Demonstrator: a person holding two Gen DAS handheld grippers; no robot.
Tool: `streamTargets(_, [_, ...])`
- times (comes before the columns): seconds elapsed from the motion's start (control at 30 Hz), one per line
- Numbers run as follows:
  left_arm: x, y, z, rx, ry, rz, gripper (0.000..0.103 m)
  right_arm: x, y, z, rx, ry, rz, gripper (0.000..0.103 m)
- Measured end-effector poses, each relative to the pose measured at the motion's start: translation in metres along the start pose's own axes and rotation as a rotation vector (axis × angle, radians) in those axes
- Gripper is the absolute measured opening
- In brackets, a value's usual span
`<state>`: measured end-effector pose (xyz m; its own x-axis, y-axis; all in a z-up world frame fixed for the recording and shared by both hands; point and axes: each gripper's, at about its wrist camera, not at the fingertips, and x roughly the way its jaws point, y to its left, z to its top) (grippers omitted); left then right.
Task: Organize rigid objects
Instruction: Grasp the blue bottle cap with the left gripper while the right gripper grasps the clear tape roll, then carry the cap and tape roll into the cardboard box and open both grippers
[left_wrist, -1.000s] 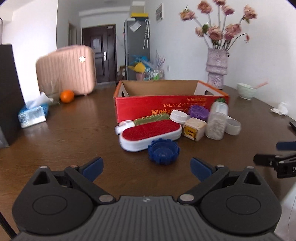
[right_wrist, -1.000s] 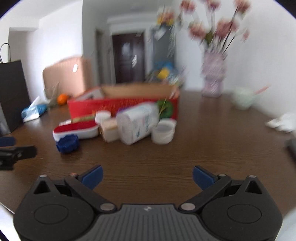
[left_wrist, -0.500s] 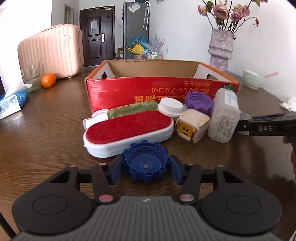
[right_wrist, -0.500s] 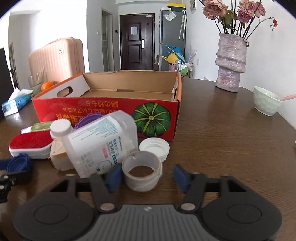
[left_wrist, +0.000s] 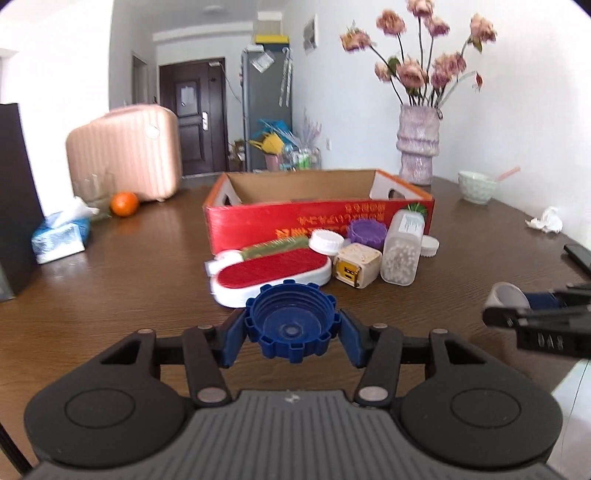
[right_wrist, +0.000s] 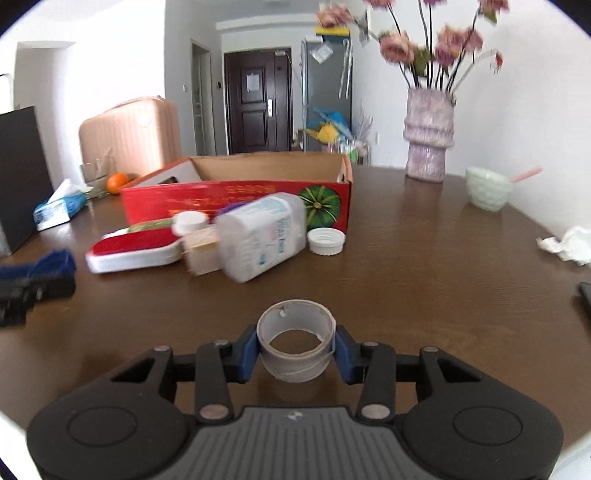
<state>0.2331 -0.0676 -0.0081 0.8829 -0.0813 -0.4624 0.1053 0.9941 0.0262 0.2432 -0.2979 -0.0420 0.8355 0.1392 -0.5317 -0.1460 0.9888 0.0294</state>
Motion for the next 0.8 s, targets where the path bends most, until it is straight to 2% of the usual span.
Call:
streamTargets(0.1, [-0.026,0.007,-0.002,-0.015,-0.037,0.024,0.054,-0.03,0.02,-0.009,-0.03,-0.054,-0.01,0.042])
streamTargets(0.13, [-0.033,0.009,-0.003,-0.023,-0.045,0.03,0.054,-0.045,0.028,-0.01,-0.03,-0.08,0.013,0.042])
streamTargets(0.3, [-0.06,0.014,-0.003,-0.02,-0.088,0.046,0.054,-0.062,0.041,-0.009,-0.048,-0.117,0.045,0.042])
streamTargets(0.43, [-0.063,0.016,0.0,-0.017,-0.113,0.049,0.054,-0.069,0.046,-0.003,-0.057,-0.146,0.059,0.042])
streamTargets(0.57, [-0.048,0.02,0.013,-0.015,-0.12,0.027,0.054,-0.063,0.045,0.008,-0.072,-0.158,0.064,0.042])
streamTargets(0.63, [-0.032,0.025,0.026,-0.018,-0.13,0.007,0.054,-0.048,0.038,0.029,-0.088,-0.168,0.073,0.042])
streamTargets(0.67, [-0.023,0.027,0.034,-0.013,-0.136,0.002,0.054,-0.048,0.038,0.029,-0.088,-0.168,0.073,0.042])
streamTargets(0.7, [-0.012,0.03,0.045,-0.013,-0.141,-0.005,0.054,-0.041,0.035,0.039,-0.09,-0.171,0.081,0.042])
streamTargets(0.73, [0.001,0.033,0.057,-0.013,-0.148,-0.016,0.054,-0.023,0.028,0.065,-0.099,-0.175,0.102,0.042])
streamTargets(0.8, [0.028,0.038,0.081,-0.012,-0.15,-0.03,0.054,-0.012,0.024,0.079,-0.106,-0.178,0.11,0.042])
